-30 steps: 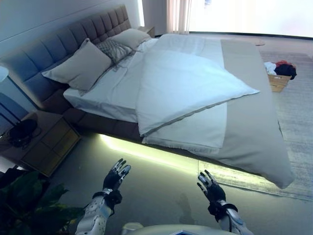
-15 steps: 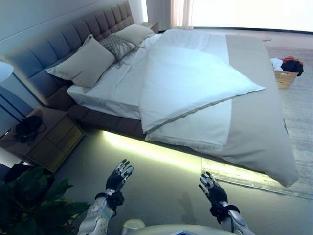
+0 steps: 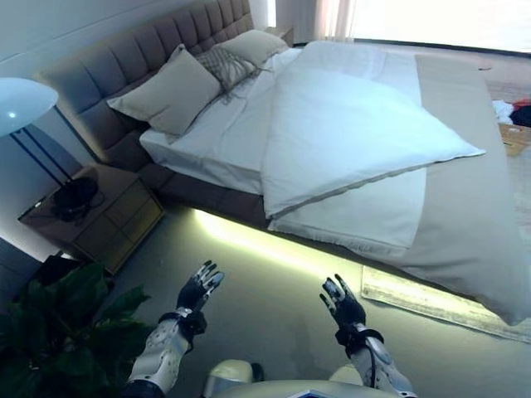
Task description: Make the bed neatly
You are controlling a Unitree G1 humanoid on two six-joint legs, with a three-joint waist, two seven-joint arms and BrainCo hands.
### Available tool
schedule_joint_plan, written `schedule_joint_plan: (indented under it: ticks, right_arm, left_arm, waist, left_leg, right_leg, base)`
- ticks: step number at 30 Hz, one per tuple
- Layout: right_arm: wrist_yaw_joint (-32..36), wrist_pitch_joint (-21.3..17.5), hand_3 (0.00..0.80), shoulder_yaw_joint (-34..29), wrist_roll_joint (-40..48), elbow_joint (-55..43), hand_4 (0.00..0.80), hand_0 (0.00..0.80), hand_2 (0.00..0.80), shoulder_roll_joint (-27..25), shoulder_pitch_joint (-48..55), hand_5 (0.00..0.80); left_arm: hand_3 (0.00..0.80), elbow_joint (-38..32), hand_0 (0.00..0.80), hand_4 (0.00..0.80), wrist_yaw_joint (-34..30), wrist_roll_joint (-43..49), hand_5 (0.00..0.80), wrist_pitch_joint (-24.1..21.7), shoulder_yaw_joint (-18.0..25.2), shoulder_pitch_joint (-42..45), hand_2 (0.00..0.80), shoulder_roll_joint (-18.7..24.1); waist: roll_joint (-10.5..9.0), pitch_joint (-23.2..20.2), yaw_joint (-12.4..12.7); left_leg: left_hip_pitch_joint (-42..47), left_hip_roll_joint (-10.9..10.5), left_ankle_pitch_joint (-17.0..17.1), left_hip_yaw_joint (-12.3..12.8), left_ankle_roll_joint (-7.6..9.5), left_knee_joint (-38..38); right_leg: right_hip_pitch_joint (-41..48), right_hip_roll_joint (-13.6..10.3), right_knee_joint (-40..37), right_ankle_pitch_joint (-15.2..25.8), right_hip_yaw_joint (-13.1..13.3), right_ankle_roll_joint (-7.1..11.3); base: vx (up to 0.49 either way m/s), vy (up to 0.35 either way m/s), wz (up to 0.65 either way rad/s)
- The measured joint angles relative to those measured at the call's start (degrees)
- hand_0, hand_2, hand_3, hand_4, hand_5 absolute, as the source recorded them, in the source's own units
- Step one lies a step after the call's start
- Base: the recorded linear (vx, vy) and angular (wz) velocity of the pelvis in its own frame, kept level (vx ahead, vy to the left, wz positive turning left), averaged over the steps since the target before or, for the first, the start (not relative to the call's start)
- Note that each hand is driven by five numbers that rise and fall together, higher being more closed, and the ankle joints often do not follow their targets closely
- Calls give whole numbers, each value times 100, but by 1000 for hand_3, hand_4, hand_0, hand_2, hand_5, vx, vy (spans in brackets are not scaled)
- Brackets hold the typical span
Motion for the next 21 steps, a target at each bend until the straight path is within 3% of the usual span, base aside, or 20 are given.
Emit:
schedule_joint_plan:
  ticks: [2,5,6,7,8,9,10,11,14,16,18,20,21]
  right_arm:
    - [55,-4,0,-30,26,171,0,0,0,-17,-124,0]
    - [107,-5,0,-225,83,485,0,0,0,-59,-193,0]
    - [115,-6,0,-301,95,552,0,0,0,-71,-196,0]
    - [160,-13,0,-375,96,577,0,0,0,-144,-176,0]
    - [209,-25,0,-416,97,535,0,0,0,-266,-114,0]
    - [295,-59,0,-450,97,476,0,0,0,-424,64,0]
    - [346,-61,0,-465,97,555,0,0,0,-441,125,0]
    - [416,-60,0,-444,98,621,0,0,0,-425,191,0]
    - [613,-57,0,-409,97,661,0,0,0,-235,123,0]
    - [606,-33,0,-419,96,676,0,0,0,-224,49,0]
    - [686,-32,0,-412,96,673,0,0,0,-294,54,0]
    - [705,-30,0,-407,93,709,0,0,0,-386,31,0]
    - [666,-19,0,-410,93,711,0,0,0,-404,20,0]
  left_arm:
    - [0,7,0,0,1,-15,0,0,-3,-65,0,-28]
    - [0,107,0,0,-155,-16,0,-3,-20,-58,0,-160]
    - [0,126,0,0,-227,-16,0,-2,-39,-60,0,-177]
    - [0,123,0,0,-287,-14,0,1,-44,-65,0,-238]
    - [0,121,0,0,-367,-11,0,3,-59,35,0,-284]
    - [0,101,0,0,-443,-11,0,-3,-56,99,0,-305]
    - [0,95,0,0,-457,-11,0,-13,11,107,0,-303]
    - [0,95,0,0,-454,-11,0,-19,35,168,0,-290]
    - [0,115,0,0,-433,25,0,-5,55,239,0,-177]
    - [0,261,0,0,-434,22,0,-1,39,239,0,-201]
    - [0,249,0,0,-577,16,0,-6,1,248,0,-183]
    - [0,249,0,0,-638,11,0,-25,-5,244,0,-193]
    - [0,243,0,0,-644,4,0,-34,-16,230,0,-195]
  waist:
    - [-102,0,-151]
    - [-131,-41,-288]
    - [-147,-63,-305]
    - [-200,-2,-302]
    - [-174,-19,-309]
    - [-54,-88,-371]
    - [-110,-79,-338]
    - [-201,-89,-302]
    - [-263,-108,-298]
    - [-215,-106,-330]
    - [-226,-108,-324]
    - [-228,-159,-279]
    - [-232,-181,-294]
  left_leg:
    - [-72,-6,-4,-8,-4,-12]
    - [-22,159,-44,-103,-70,-260]
    - [25,123,-97,-138,-4,-257]
    - [-58,-67,-197,-31,81,410]
    - [15,-150,-467,118,299,614]
    - [283,-77,-788,83,288,368]
    - [493,-103,-770,60,14,216]
    - [561,-96,-820,51,-27,193]
    - [565,197,-985,-107,-207,326]
    - [641,437,-1030,-190,-283,499]
    - [324,497,-871,-229,-345,1352]
    - [52,534,-502,-236,-350,1860]
    - [-98,562,-274,-251,-460,2079]
  right_leg:
    - [-155,97,-944,242,-59,202]
    - [-87,258,-1635,847,-260,335]
    - [-77,297,-1717,882,-338,260]
    - [-106,216,-1629,871,-309,260]
    - [-67,208,-1477,837,-334,211]
    - [-83,270,-1088,675,-392,-34]
    - [-188,179,-642,419,-352,-154]
    - [-309,138,-355,262,-334,-176]
    - [-591,420,-234,240,-305,-207]
    - [-327,691,-391,102,-367,-489]
    - [-104,826,-449,-74,-404,-732]
    - [26,892,-589,-178,-436,-765]
    - [106,922,-710,-193,-505,-793]
  base:
    - [346,-131,-12]
    - [332,-122,6]
    - [407,-170,6]
    - [473,-200,-1]
    - [456,-203,15]
    - [504,-269,27]
    - [495,-309,24]
    - [486,-354,-6]
    - [461,-333,-7]
    - [360,-301,11]
    - [303,-290,0]
    - [250,-251,-4]
    - [188,-226,13]
